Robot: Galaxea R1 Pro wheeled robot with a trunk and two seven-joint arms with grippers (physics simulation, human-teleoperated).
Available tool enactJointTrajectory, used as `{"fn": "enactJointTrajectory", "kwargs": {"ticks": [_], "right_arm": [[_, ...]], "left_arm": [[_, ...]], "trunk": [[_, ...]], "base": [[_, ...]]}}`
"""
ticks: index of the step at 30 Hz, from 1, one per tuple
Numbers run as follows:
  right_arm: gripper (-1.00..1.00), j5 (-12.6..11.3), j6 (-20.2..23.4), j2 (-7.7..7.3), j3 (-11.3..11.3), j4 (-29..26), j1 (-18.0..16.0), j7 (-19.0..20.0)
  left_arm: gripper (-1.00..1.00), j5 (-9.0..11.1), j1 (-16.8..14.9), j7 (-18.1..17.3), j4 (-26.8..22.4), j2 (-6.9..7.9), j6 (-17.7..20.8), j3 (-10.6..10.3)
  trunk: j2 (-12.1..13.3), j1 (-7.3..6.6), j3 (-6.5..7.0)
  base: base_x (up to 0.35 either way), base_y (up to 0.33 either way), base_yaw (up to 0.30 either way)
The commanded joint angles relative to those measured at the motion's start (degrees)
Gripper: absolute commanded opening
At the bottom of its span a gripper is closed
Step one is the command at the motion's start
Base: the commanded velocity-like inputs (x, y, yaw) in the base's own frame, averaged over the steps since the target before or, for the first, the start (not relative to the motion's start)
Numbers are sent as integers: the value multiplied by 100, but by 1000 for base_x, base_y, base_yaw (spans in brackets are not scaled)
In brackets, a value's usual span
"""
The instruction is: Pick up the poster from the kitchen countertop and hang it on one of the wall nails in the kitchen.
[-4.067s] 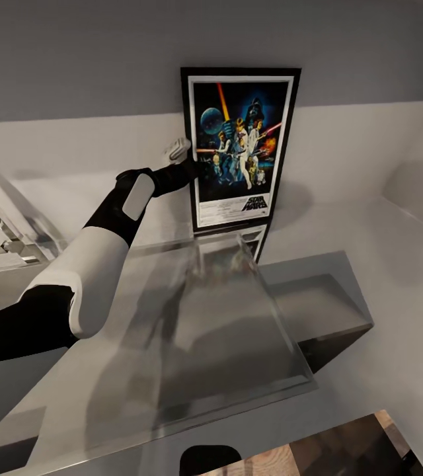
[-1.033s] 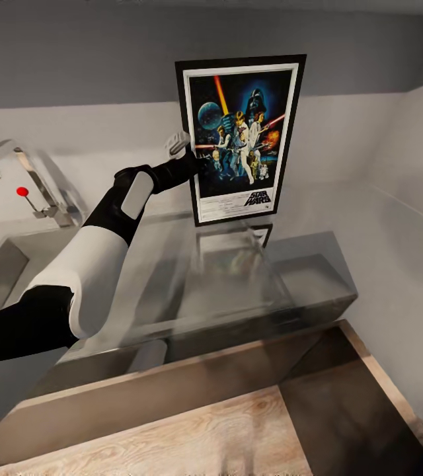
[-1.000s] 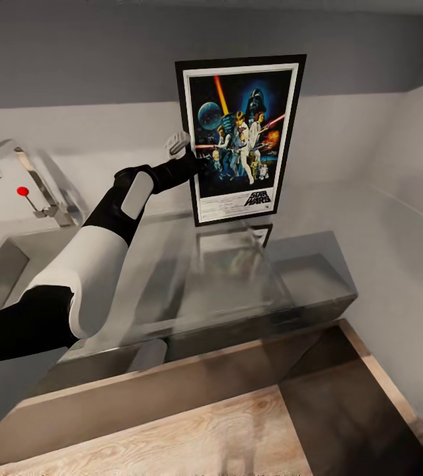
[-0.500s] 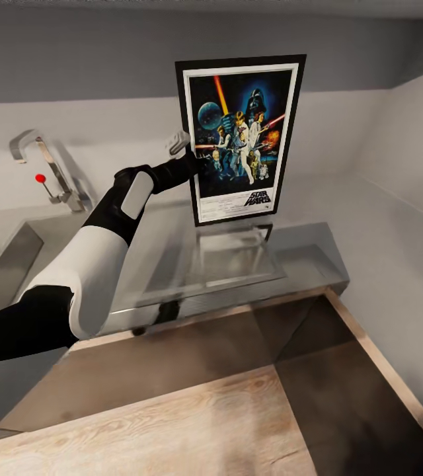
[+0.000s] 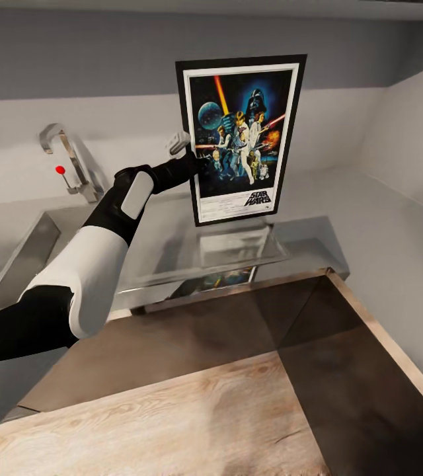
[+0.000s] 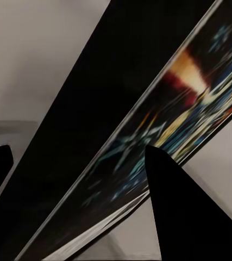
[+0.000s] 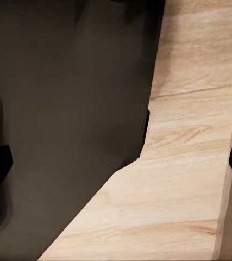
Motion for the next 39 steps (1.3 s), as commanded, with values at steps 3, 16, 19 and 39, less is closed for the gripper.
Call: {"fn": "enactJointTrajectory", "kwargs": {"ticks": [3,16,19,39], "right_arm": [[100,58,-7,-1,-3,-6,3,-27],[100,60,-7,-3,-4,-6,3,-27],[100,61,-7,-1,-5,-6,3,-27],[100,57,-7,-8,-12,-6,3,-36]], "left_arm": [[-100,31,-2,-22,-6,-4,48,26],[-100,25,-2,-25,-8,-4,48,32],[-100,25,-2,-30,-8,-4,48,33],[-100,28,-2,-31,-8,-4,48,34]], "trunk": [[-2,-2,-3],[-2,-2,-3],[-2,-2,-3],[-2,-2,-3]], "base": [[-136,115,0],[-247,89,0],[-312,116,0],[-314,117,0]]}}
